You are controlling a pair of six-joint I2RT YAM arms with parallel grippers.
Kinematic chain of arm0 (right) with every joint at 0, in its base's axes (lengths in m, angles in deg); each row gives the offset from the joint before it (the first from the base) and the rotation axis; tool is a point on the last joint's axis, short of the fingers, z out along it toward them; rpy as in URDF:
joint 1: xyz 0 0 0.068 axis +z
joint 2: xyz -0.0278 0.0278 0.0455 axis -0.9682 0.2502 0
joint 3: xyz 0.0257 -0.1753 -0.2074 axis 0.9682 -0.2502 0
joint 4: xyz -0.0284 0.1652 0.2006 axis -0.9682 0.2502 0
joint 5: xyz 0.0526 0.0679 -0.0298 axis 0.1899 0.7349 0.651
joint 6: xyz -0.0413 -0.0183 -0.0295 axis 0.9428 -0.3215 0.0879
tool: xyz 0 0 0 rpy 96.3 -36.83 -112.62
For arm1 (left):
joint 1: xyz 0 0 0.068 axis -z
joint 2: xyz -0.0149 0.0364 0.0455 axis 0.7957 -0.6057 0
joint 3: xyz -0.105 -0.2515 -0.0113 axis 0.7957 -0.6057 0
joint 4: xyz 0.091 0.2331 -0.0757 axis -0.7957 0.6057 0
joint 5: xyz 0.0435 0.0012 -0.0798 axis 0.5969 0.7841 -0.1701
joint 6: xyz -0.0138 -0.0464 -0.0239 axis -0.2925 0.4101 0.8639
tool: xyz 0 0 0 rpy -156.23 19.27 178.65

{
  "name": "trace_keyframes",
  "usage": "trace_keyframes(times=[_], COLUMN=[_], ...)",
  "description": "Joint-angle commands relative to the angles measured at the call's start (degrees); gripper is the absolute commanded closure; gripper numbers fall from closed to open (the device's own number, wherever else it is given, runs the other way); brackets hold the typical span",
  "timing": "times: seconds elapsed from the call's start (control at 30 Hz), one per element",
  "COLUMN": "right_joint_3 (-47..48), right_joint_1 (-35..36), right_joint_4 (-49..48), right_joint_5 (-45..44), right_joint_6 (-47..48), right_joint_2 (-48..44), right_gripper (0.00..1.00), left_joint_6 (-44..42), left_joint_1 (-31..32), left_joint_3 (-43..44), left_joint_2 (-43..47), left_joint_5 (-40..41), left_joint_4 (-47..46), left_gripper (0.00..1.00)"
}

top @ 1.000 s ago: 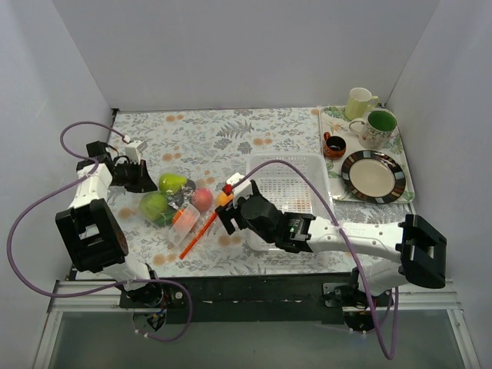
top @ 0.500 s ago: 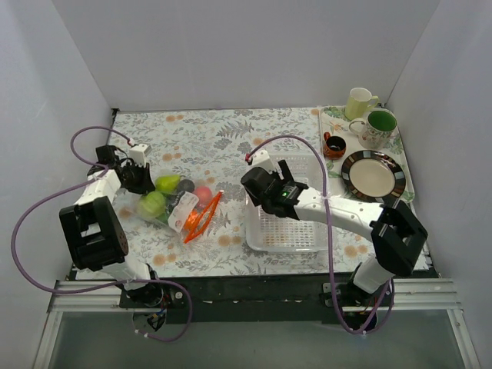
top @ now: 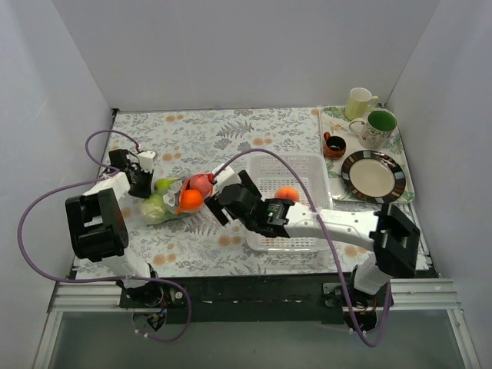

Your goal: Open the zip-top bag and remove the fake food

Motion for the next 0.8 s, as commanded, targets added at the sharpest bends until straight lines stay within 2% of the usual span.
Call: trace_keyframes(times=[0.0, 0.27, 0.53, 0.77], right_joint_3=[5.7, 15.0, 8.8, 12.8], right_joint_1=[-0.8, -3.7, -6.3, -7.9], right_joint_4=[-6.0, -10.1, -19.6, -17.1], right_joint_5=[5.0, 8.9, 14.7, 19.7], right_joint_6=[2.2, 3.3, 3.5, 2.9], right_joint_2=[7.7, 16.6, 10.5, 15.3], right_gripper=[0.02, 0.02, 0.02, 0.02], left_joint_6=[-2.1, -3.4, -5.6, -5.7], left_joint_1=[0.8, 1.2, 1.2, 1.3], left_joint_3=[-2.9, -3.5, -4.6, -5.1], left_joint_2=[1.1, 4.1, 6.0, 6.5], left_joint_5=[2.4, 1.9, 2.3, 1.8], left_joint_4=[2.6, 4.4, 5.1, 5.4], left_gripper=[1.00, 1.00, 1.00, 1.00])
